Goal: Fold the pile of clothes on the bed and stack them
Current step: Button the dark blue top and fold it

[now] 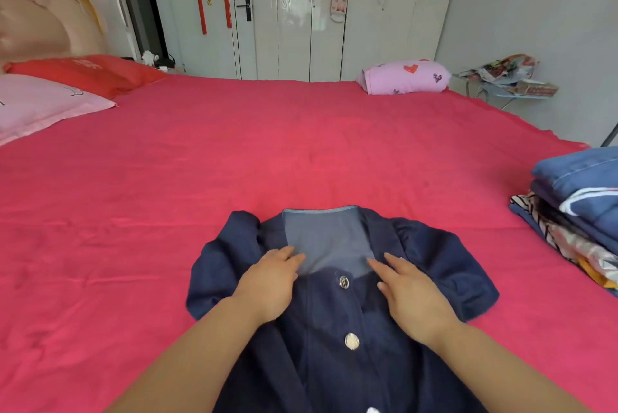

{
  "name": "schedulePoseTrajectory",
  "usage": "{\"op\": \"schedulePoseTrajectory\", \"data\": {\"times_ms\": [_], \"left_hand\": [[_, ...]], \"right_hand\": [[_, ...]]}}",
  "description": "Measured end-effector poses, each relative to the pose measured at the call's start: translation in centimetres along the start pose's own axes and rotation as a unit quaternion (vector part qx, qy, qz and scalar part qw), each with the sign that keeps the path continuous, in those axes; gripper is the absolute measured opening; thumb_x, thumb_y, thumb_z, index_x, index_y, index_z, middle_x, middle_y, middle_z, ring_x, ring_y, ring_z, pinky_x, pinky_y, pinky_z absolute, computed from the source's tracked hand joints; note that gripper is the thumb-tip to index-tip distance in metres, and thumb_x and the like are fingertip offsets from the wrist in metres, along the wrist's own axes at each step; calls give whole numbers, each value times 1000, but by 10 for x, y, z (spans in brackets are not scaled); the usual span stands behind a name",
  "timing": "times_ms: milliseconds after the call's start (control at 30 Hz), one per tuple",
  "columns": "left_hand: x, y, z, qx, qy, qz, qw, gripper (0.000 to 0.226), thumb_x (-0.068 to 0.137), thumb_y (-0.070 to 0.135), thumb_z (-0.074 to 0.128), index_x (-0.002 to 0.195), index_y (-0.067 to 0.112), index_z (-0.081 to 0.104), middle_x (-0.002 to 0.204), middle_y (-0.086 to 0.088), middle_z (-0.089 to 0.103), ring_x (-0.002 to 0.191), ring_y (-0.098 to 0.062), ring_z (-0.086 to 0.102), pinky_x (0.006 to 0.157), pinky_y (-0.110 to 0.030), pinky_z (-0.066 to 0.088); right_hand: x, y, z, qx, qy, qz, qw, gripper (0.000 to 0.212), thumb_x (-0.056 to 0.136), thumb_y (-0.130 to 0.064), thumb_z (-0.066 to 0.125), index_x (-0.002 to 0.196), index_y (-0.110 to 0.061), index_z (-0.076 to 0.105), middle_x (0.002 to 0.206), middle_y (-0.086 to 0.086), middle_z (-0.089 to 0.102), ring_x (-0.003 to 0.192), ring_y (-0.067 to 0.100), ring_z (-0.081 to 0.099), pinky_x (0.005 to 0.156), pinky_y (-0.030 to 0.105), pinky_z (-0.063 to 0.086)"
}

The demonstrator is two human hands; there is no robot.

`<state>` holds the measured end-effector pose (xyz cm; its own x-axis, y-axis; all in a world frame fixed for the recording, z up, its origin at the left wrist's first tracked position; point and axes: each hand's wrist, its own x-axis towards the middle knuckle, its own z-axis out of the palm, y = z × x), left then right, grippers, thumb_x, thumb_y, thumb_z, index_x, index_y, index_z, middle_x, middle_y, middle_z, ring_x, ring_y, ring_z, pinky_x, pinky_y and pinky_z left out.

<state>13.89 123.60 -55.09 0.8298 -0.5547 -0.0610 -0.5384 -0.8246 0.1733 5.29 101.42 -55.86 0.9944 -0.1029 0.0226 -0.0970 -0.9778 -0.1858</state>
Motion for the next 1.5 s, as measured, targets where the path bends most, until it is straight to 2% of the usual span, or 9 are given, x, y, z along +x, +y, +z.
{"op": "schedulePoseTrajectory", "data": {"times_ms": [233,400,667,933,1067,1200,1300,1433,1500], "left_hand": [[57,-35,-4,123,-16,-83,989,56,97,34,41,148,22,19,152,-8,23,136,-28,24,105,-38,31],[80,-46,-6,101,-30,-121,987,39,90,38,56,116,9,51,123,-10,53,118,-27,45,93,-36,39],[103,-64,-53,-50,166,-150,973,22,81,31,68,94,14,67,104,-12,65,101,-30,57,74,-32,41],[149,-84,-76,76,256,-163,950,22,90,25,56,103,9,65,106,-19,62,100,-37,57,67,-34,36],[162,-76,-41,90,168,-167,967,29,89,7,47,116,9,58,117,-17,60,109,-37,56,81,-41,45],[146,-56,-20,54,126,-119,983,33,94,25,45,126,14,48,128,-10,53,117,-32,50,92,-41,42],[119,-33,-23,120,130,-38,984,45,96,42,36,135,21,38,136,-2,47,127,-25,40,101,-39,31],[92,-15,9,75,-63,-31,995,68,91,63,18,149,30,1,158,2,3,145,-21,1,117,-43,1],[90,-14,25,58,-98,-53,992,69,90,65,13,148,33,-5,158,3,-5,145,-20,-7,117,-43,-7]], "right_hand": [[80,45,-8,-46,13,56,997,63,94,-26,48,148,-25,16,151,2,26,130,26,35,104,38,38],[107,56,-5,-28,-18,67,997,54,81,-26,68,128,-17,45,122,6,58,115,26,52,91,34,43],[132,62,-42,37,69,39,996,36,78,-21,71,114,-22,66,106,9,68,102,24,60,71,25,33],[185,82,-50,33,181,158,970,27,86,-19,59,110,-10,63,112,22,59,104,36,55,74,35,39],[196,74,-17,67,119,169,976,47,88,-18,57,134,-11,48,129,24,49,121,33,46,100,38,37],[175,51,-10,33,83,128,988,46,93,-30,49,137,-19,43,139,14,41,127,32,41,104,45,38],[142,30,-21,-40,80,78,993,51,95,-44,37,143,-30,31,151,4,29,138,27,28,110,48,28],[107,17,6,-99,-41,48,993,56,95,-54,18,148,-37,7,158,-5,5,146,23,1,114,52,7],[105,20,18,-85,-106,61,989,56,96,-54,14,148,-37,1,158,-7,1,146,23,-3,115,52,3]]}}
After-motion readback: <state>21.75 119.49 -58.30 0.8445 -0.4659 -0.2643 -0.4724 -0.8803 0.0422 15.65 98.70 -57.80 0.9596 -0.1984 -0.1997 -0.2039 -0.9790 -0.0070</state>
